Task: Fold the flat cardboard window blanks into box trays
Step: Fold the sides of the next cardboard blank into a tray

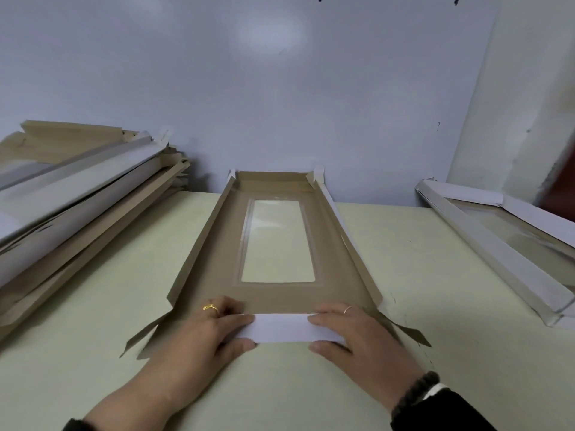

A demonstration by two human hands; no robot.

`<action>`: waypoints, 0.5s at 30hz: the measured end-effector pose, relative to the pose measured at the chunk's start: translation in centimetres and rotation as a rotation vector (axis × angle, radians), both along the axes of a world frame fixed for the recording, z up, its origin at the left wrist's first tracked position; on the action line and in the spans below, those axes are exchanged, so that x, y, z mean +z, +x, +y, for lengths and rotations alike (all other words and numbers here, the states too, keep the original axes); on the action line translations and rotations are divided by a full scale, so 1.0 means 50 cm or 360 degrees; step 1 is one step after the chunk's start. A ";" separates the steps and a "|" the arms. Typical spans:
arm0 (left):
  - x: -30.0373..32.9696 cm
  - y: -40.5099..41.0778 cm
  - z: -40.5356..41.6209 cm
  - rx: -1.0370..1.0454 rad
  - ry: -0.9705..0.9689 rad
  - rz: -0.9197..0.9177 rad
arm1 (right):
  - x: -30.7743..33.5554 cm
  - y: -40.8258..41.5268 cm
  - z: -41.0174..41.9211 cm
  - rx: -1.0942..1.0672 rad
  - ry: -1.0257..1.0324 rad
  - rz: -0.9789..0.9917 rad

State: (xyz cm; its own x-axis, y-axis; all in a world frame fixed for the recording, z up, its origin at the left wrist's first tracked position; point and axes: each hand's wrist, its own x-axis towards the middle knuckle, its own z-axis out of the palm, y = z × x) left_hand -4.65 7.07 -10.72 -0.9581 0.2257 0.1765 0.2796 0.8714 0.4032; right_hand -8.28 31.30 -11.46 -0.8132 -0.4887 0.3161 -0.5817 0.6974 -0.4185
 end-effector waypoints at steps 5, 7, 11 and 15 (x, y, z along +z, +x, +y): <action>0.015 0.001 0.015 0.0115 -0.0131 0.0243 | 0.021 0.003 -0.008 -0.0111 -0.0004 0.0186; 0.020 -0.005 0.024 0.0189 -0.0272 0.0347 | 0.027 -0.001 -0.015 -0.0156 0.0105 0.0285; 0.027 -0.019 0.060 0.0248 -0.0370 0.0386 | 0.034 -0.015 -0.033 -0.0362 0.0311 0.0564; -0.005 -0.048 0.084 0.0269 -0.0486 0.0270 | 0.027 -0.026 -0.065 -0.0379 0.0398 0.0604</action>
State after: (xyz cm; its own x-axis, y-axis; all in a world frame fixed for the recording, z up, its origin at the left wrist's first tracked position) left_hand -7.04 11.26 -10.97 -0.9492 0.1336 0.2849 0.1620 0.9837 0.0784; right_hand -9.60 28.06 -10.12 -0.7620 -0.4020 0.5077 -0.4729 0.8810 -0.0120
